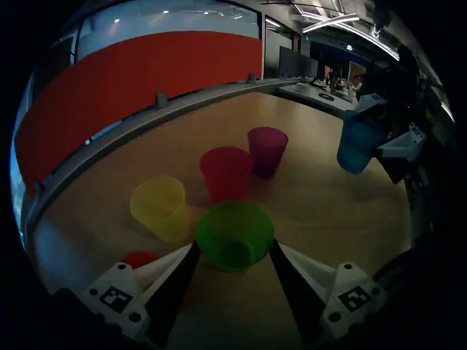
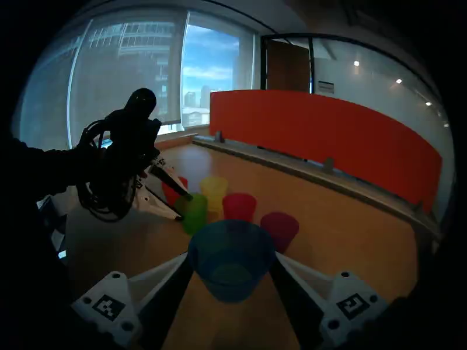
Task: Pour water
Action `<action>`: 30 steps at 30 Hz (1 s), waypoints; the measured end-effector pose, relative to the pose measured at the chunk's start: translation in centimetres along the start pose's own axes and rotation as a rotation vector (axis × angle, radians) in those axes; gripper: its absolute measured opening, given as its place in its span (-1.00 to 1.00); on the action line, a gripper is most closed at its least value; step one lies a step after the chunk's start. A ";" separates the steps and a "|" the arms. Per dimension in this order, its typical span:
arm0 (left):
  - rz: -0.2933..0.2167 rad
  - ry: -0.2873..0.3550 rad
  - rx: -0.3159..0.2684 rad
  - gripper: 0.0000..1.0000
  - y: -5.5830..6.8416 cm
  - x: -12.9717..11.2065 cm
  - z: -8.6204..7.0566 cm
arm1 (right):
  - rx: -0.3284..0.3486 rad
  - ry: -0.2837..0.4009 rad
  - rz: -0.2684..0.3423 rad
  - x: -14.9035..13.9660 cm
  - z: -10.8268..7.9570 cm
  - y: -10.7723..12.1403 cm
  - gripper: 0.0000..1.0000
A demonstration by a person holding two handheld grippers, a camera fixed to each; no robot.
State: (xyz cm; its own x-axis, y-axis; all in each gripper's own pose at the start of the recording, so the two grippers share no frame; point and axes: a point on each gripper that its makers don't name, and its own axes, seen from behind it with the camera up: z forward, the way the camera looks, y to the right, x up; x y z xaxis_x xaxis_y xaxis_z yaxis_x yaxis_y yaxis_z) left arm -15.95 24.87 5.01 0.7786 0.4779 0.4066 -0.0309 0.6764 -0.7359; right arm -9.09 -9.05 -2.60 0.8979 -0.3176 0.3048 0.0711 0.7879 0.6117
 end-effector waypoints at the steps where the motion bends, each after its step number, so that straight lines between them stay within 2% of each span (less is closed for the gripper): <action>1: -0.001 -0.002 0.001 0.72 0.0 -0.1 0.1 | 0.000 -0.002 0.001 -0.1 0.0 0.0 0.79; 21: -0.009 -0.001 0.022 0.73 -0.2 0.1 1.5 | -0.004 -0.003 0.004 -0.5 -0.2 0.2 0.79; 30: -0.025 0.012 0.025 0.69 -0.3 0.3 1.3 | -0.008 -0.002 0.001 -0.4 -0.5 0.3 0.79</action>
State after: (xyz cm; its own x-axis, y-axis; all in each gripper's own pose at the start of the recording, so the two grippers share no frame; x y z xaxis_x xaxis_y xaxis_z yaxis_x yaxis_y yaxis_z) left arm -16.51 25.56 6.05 0.7870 0.4542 0.4176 -0.0273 0.7018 -0.7119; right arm -9.20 -8.42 -2.90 0.8970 -0.3176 0.3073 0.0733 0.7926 0.6054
